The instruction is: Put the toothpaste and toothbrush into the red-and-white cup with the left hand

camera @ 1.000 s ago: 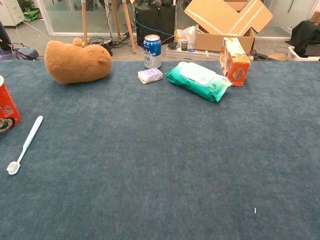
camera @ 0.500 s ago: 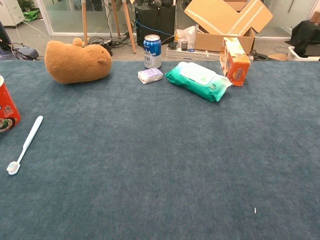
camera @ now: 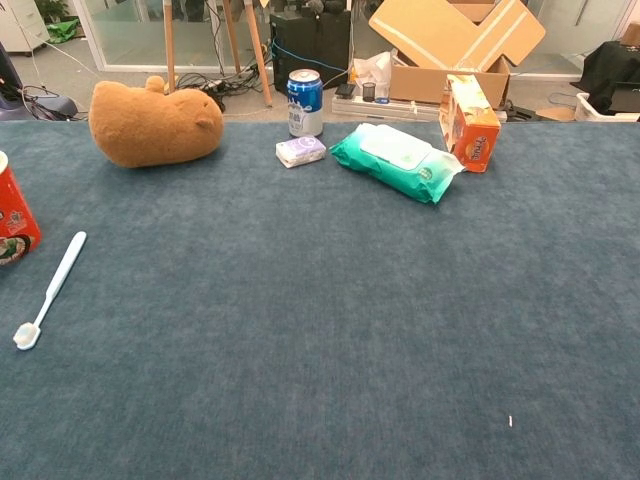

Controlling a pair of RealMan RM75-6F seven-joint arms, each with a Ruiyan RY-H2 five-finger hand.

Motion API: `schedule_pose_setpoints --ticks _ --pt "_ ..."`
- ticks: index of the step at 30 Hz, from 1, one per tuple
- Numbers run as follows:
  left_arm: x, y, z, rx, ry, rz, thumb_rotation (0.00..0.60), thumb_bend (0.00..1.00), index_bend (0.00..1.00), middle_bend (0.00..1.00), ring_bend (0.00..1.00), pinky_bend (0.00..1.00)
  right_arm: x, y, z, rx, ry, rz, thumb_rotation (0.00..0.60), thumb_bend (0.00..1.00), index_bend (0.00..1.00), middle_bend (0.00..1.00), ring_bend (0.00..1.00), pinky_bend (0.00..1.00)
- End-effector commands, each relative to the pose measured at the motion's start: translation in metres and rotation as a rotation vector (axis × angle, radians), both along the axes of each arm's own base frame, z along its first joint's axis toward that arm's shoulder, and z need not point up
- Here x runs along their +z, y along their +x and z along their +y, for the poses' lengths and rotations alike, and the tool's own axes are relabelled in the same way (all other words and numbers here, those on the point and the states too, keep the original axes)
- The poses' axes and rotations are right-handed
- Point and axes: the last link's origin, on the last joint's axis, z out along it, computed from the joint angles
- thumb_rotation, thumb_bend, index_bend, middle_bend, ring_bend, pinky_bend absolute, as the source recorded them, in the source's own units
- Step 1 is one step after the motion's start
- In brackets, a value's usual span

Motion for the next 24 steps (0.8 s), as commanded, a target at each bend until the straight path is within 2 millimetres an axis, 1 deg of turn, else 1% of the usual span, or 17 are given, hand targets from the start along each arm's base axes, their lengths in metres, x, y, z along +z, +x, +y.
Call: schedule_pose_setpoints --ticks 1,2,4,6,7,10,14,18,24 --pt "0.000 0.008 -0.006 -0.013 0.020 -0.016 0.600 0.52 0.15 0.00 0.00 0.04 0.000 0.000 0.000 0.000 -0.001 -0.001 0.600 0.00 0.00 0.00 0.00 0.32" --pt "0.000 0.010 -0.008 -0.016 0.026 -0.021 0.600 0.52 0.15 0.00 0.00 0.09 0.000 0.000 0.000 0.000 -0.001 -0.001 0.600 0.00 0.00 0.00 0.00 0.32" --pt "-0.002 0.017 -0.012 -0.021 0.033 -0.039 0.600 0.52 0.15 0.04 0.05 0.20 0.000 0.000 0.000 0.001 -0.001 0.000 0.600 0.00 0.00 0.00 0.00 0.32" --pt "-0.004 0.023 -0.019 0.007 0.029 -0.088 0.600 0.52 0.15 0.12 0.14 0.30 0.000 0.000 0.000 0.001 0.000 0.000 0.600 0.00 0.00 0.00 0.00 0.32" --pt "-0.006 0.026 -0.021 0.025 0.023 -0.116 0.600 0.52 0.15 0.15 0.16 0.32 0.000 0.000 0.000 0.001 0.000 0.000 0.600 0.00 0.00 0.00 0.00 0.32" --pt "-0.007 0.036 -0.027 0.080 0.003 -0.198 0.600 0.52 0.16 0.18 0.18 0.33 0.000 0.000 0.001 0.000 0.001 -0.002 0.600 0.00 0.00 0.00 0.00 0.32" --pt "-0.008 0.047 -0.033 0.139 -0.022 -0.297 0.600 0.52 0.18 0.20 0.19 0.33 -0.001 -0.001 0.001 -0.002 0.002 -0.002 0.600 0.00 0.00 0.00 0.00 0.32" --pt "-0.008 0.050 -0.036 0.168 -0.031 -0.331 0.600 0.52 0.19 0.21 0.19 0.33 -0.002 -0.002 0.001 -0.003 0.005 -0.004 0.600 0.00 0.00 0.00 0.00 0.32" --pt "-0.014 0.052 -0.040 0.264 -0.065 -0.425 0.600 0.52 0.21 0.22 0.20 0.33 -0.002 -0.002 0.001 -0.003 0.007 -0.001 0.600 0.00 0.00 0.00 0.00 0.32"
